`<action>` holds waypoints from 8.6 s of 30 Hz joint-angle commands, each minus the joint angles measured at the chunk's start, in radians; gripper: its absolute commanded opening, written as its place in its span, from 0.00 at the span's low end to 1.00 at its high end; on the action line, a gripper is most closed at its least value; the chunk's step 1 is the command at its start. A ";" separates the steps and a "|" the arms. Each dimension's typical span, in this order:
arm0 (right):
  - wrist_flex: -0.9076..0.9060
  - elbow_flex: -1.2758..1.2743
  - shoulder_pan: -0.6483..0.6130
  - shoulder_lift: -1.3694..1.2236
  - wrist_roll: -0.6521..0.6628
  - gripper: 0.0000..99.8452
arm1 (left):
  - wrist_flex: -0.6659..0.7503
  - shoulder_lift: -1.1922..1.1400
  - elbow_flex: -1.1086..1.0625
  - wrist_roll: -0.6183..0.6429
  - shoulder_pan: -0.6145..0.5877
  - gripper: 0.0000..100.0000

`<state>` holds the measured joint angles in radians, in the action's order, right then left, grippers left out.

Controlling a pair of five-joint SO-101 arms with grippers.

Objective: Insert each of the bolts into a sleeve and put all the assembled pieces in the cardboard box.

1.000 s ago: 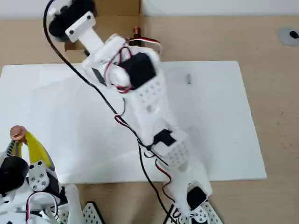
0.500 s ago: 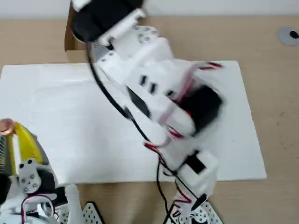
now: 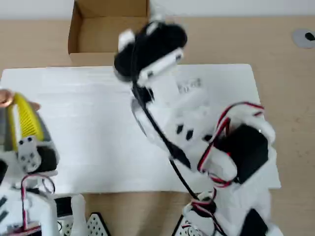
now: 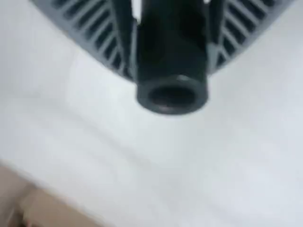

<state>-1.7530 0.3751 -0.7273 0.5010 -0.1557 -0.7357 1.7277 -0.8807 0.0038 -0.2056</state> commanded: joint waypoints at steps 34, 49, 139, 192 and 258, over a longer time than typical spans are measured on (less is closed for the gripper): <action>1.191 -1.547 -0.214 1.023 0.035 0.01 | -0.310 -0.438 0.543 0.272 0.540 0.01; 1.192 -1.547 -0.214 1.023 0.032 0.01 | -0.333 -0.438 0.476 0.272 0.543 0.01; 1.186 -1.538 -0.208 1.024 0.032 0.01 | -0.440 -0.430 0.422 -0.006 0.677 0.01; 1.185 -1.546 -0.208 1.023 0.032 0.01 | -0.548 -0.432 0.420 0.080 0.684 0.01; 1.186 -1.593 -0.228 1.023 0.037 0.01 | -0.632 -0.438 0.516 0.044 0.683 0.01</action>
<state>-0.5915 -1.2252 -0.9099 1.5029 -0.1250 -1.3725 1.2996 -0.4005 0.0545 0.4649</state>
